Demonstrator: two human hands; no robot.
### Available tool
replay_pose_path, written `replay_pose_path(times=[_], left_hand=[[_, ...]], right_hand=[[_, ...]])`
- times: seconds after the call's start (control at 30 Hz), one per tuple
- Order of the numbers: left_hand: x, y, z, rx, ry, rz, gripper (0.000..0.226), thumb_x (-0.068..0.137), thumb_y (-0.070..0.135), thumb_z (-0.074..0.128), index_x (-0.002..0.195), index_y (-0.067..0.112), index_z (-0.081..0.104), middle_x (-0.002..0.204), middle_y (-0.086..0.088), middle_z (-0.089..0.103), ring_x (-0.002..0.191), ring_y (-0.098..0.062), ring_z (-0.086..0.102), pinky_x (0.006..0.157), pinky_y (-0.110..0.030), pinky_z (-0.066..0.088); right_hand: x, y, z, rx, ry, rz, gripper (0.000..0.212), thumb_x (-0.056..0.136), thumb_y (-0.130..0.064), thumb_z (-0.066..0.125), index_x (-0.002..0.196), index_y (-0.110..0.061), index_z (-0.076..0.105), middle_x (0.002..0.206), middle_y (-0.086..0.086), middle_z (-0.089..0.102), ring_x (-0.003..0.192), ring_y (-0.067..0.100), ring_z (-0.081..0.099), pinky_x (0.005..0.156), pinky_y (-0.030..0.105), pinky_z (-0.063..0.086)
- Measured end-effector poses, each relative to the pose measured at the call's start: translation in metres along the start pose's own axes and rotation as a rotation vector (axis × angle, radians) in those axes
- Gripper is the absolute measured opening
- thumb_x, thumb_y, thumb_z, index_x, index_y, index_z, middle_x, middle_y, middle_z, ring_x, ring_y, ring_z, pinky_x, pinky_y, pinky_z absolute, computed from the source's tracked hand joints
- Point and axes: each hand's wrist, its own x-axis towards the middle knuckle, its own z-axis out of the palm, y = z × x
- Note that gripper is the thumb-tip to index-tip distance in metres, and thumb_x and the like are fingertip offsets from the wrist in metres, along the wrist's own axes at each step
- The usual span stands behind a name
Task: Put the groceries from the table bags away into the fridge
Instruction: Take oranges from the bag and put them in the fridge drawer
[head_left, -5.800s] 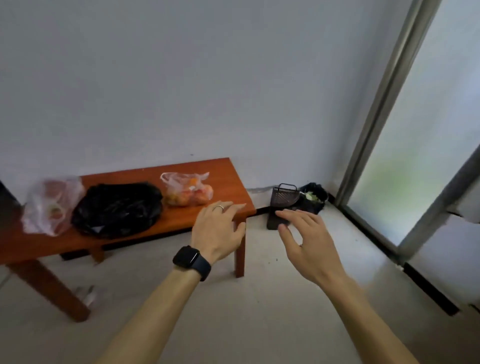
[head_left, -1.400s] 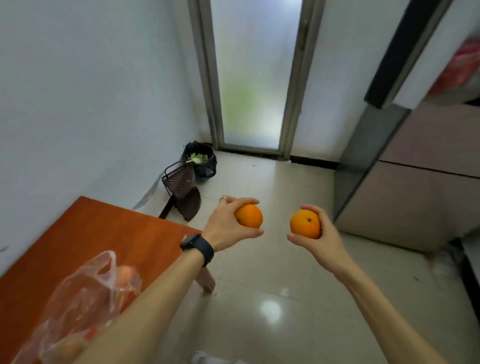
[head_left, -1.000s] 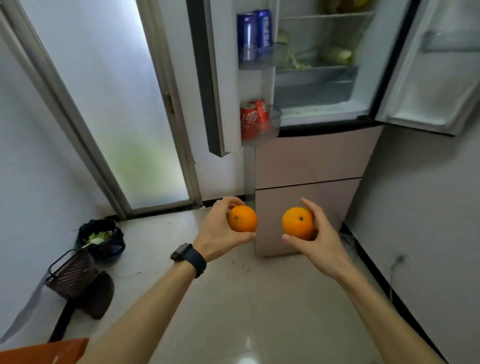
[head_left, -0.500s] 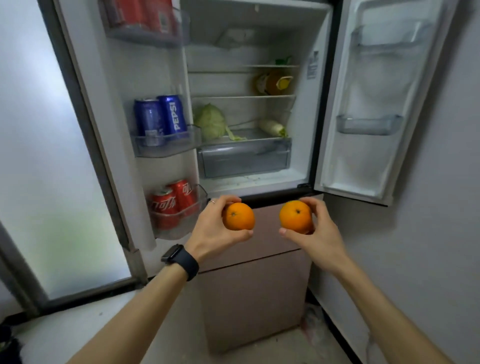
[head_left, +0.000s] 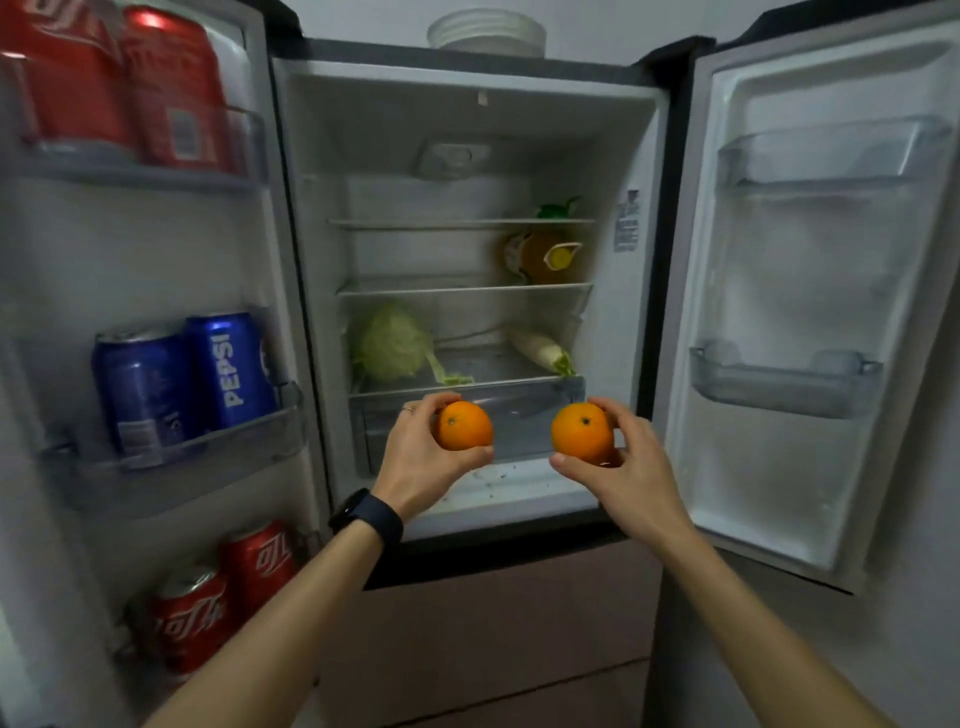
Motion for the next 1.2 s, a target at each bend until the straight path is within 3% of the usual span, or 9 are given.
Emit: replay_pose_path(times=[0.17,0.27,0.37,0.47,0.57,0.7,0.87,0.97,1.2], left_hand=[[0.073,-0.022,0.036,0.033,0.031,-0.059,0.073,0.068,0.033,0.090,0.129,0.036,0.051,0.124,0.001,0.037,0.112,-0.022,0.053,0.097,-0.036,0.051],[0.117,-0.034,0.058,0.063,0.085,-0.088,0.083,0.065,0.035,0.092,0.135,0.029,0.047,0.126,-0.001,0.046,0.111,-0.020,0.054,0.097,-0.038,0.051],[0.158,-0.044,0.080,0.074,0.127,-0.125,0.078,0.065,0.033,0.092,0.127,0.023,0.046,0.123,0.000,0.054,0.107,-0.020,0.058,0.090,-0.037,0.053],[0.192,-0.058,0.102,0.153,0.131,-0.138,0.072,0.067,0.032,0.090,0.126,0.020,0.050,0.121,-0.001,0.058,0.104,-0.017,0.058,0.086,-0.031,0.051],[0.223,-0.076,0.121,0.201,0.117,-0.184,0.073,0.069,0.039,0.088,0.130,0.021,0.052,0.124,-0.002,0.061,0.107,-0.019,0.060,0.091,-0.037,0.054],[0.256,-0.101,0.140,0.315,0.085,-0.210,0.075,0.073,0.052,0.081,0.137,0.026,0.051,0.129,-0.003,0.063,0.115,-0.024,0.060,0.094,-0.045,0.053],[0.287,-0.124,0.153,0.522,0.072,-0.222,0.070,0.078,0.063,0.069,0.139,0.034,0.050,0.131,-0.006,0.061,0.124,-0.030,0.051,0.100,-0.043,0.043],[0.296,-0.132,0.160,0.625,0.001,-0.244,0.070,0.081,0.068,0.063,0.142,0.038,0.046,0.134,-0.003,0.060,0.131,-0.028,0.042,0.104,-0.043,0.032],[0.306,-0.154,0.171,0.697,-0.063,-0.202,0.077,0.084,0.068,0.056,0.149,0.033,0.035,0.139,-0.004,0.056,0.131,-0.028,0.043,0.105,-0.047,0.032]], right_hand=[[0.079,0.037,0.018,0.035,-0.041,-0.035,0.079,0.077,-0.034,0.085,0.143,-0.040,0.041,0.132,-0.013,0.043,0.114,0.012,0.055,0.094,0.035,0.052],[0.132,0.061,0.032,0.041,-0.059,-0.028,0.086,0.077,-0.037,0.085,0.146,-0.035,0.035,0.139,-0.009,0.044,0.120,0.014,0.052,0.101,0.040,0.049],[0.183,0.081,0.047,0.054,-0.046,0.000,0.076,0.077,-0.037,0.084,0.134,-0.035,0.034,0.134,-0.004,0.048,0.117,0.019,0.055,0.099,0.043,0.050],[0.225,0.103,0.067,0.048,-0.035,-0.026,0.066,0.079,-0.037,0.083,0.128,-0.032,0.039,0.127,-0.002,0.052,0.109,0.020,0.055,0.090,0.038,0.047],[0.262,0.126,0.084,-0.006,-0.012,-0.013,0.067,0.079,-0.035,0.083,0.136,-0.024,0.049,0.136,-0.001,0.048,0.112,0.018,0.051,0.084,0.024,0.032],[0.307,0.158,0.110,0.019,0.004,0.023,0.068,0.080,-0.034,0.082,0.140,-0.023,0.052,0.143,0.005,0.048,0.124,0.027,0.051,0.090,0.030,0.040],[0.346,0.176,0.135,-0.156,-0.040,0.023,0.070,0.088,-0.039,0.072,0.149,-0.022,0.042,0.142,0.008,0.052,0.129,0.032,0.048,0.101,0.042,0.043],[0.353,0.187,0.144,-0.267,-0.076,-0.005,0.067,0.092,-0.043,0.066,0.149,-0.021,0.041,0.140,0.009,0.055,0.127,0.033,0.048,0.098,0.041,0.044],[0.345,0.204,0.157,-0.574,-0.024,-0.116,0.073,0.097,-0.055,0.046,0.154,-0.012,0.027,0.141,0.011,0.053,0.128,0.031,0.044,0.102,0.042,0.039]])
